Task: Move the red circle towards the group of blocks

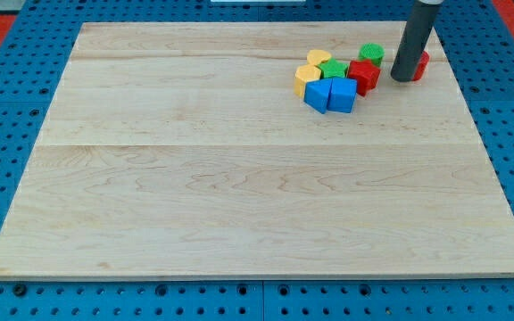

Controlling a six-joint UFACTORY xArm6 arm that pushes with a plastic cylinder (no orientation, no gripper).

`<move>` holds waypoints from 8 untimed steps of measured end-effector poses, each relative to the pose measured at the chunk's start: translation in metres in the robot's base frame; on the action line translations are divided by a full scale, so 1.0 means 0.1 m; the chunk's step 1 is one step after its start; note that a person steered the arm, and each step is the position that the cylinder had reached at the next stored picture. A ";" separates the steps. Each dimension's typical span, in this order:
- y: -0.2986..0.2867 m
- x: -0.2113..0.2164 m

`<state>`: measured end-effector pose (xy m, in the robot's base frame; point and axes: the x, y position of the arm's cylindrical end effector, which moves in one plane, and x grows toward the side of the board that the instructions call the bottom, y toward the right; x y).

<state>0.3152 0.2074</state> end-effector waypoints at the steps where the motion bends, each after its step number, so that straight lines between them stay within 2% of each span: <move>1: 0.03 0.10; 3: 0.59 0.04; 5: 0.13 -0.07; 8: 0.04 -0.48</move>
<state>0.2676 0.2110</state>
